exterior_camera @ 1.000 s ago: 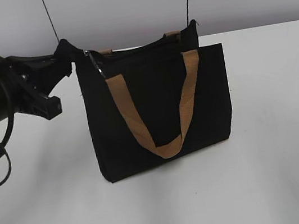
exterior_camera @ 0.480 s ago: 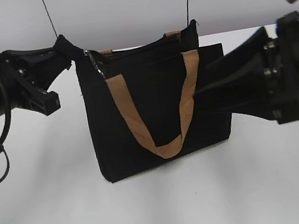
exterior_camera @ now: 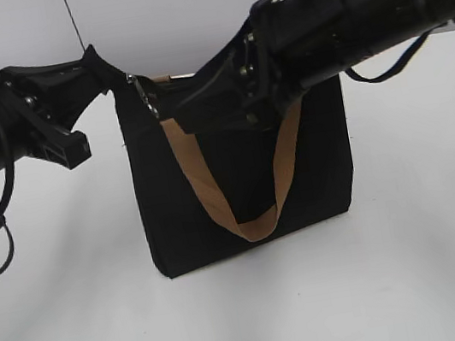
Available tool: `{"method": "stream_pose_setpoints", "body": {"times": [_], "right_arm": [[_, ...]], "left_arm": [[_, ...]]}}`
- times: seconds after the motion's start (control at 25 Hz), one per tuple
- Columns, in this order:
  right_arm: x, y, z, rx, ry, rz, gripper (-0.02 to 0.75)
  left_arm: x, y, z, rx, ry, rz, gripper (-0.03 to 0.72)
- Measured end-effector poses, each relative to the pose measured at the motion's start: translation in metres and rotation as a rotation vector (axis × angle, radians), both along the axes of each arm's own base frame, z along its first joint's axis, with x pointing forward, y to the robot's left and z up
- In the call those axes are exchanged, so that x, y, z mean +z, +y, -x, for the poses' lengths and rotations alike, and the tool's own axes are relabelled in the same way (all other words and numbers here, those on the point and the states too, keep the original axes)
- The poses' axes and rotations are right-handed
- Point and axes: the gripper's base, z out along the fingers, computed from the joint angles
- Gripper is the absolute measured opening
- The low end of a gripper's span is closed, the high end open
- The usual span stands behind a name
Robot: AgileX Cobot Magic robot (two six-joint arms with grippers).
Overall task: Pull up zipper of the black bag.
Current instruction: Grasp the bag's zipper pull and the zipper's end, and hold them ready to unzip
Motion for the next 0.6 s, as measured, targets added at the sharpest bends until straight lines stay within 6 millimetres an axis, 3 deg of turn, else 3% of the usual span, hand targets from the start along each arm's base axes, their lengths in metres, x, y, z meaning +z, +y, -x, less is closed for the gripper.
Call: {"method": "stream_pose_setpoints", "body": {"times": [0.36,0.6], "right_arm": [[-0.011,0.039,-0.036,0.017,-0.024,0.019,0.452],[-0.029,0.045,-0.046,-0.001,0.003,0.047,0.377]], "left_arm": [[0.000,0.000,0.000,-0.002,-0.004,0.004,0.012],[0.001,0.000,0.000,-0.003,-0.007,0.006,0.012]]}}
